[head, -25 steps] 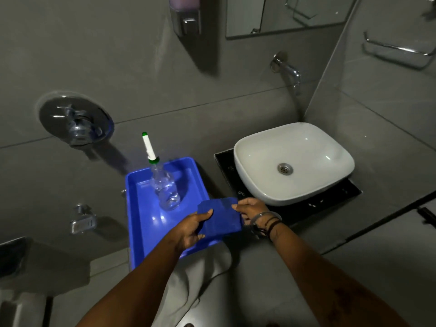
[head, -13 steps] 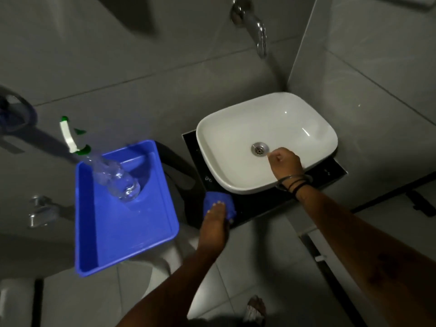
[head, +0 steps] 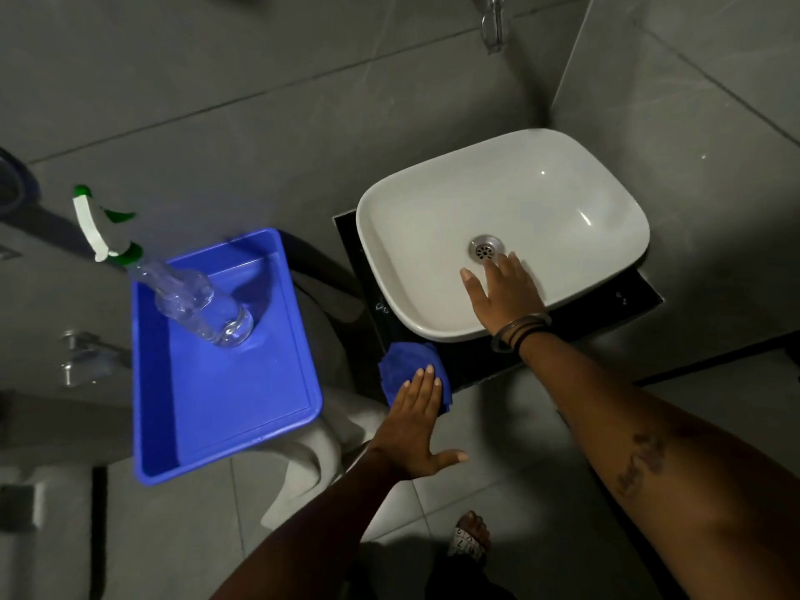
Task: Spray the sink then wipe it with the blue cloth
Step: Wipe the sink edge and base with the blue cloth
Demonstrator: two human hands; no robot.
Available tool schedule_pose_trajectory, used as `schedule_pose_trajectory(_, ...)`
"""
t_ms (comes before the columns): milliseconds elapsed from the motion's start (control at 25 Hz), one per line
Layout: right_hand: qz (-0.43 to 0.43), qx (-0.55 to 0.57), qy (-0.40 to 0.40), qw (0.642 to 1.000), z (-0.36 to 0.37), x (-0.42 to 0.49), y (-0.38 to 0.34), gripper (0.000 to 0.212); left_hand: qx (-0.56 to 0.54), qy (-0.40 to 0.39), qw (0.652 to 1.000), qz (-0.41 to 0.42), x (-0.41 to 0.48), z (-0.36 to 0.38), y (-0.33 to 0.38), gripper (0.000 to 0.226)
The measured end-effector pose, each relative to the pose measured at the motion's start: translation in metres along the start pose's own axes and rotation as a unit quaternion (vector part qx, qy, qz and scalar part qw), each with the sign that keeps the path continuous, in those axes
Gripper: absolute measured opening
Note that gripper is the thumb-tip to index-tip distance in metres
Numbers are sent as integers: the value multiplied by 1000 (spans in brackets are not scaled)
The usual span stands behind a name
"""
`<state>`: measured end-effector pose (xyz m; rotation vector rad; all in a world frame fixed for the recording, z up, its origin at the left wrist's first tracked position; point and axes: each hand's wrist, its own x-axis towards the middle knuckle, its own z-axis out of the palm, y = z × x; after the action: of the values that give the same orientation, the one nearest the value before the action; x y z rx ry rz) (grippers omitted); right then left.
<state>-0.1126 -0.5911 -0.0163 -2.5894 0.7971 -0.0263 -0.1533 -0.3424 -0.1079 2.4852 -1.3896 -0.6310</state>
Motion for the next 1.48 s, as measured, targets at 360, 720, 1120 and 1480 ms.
schedule_pose_trajectory(360,-3,-78,16,997,-2,-4,-4,71,3,7,1000,-17,4,3,4,117)
schedule_pose_trajectory(720,3,-86,19,996,-2,-6,-7,71,4,4,996,-84,61,-52,-55,128)
schedule_pose_trajectory(1120,-7,-95,73,993,10,0,1,70,9,-23,997,-75,161,-156,-173,142)
schedule_pose_trajectory(1480,-3,-96,78,992,15,2,3,73,46,-38,997,-52,188,-170,-206,152)
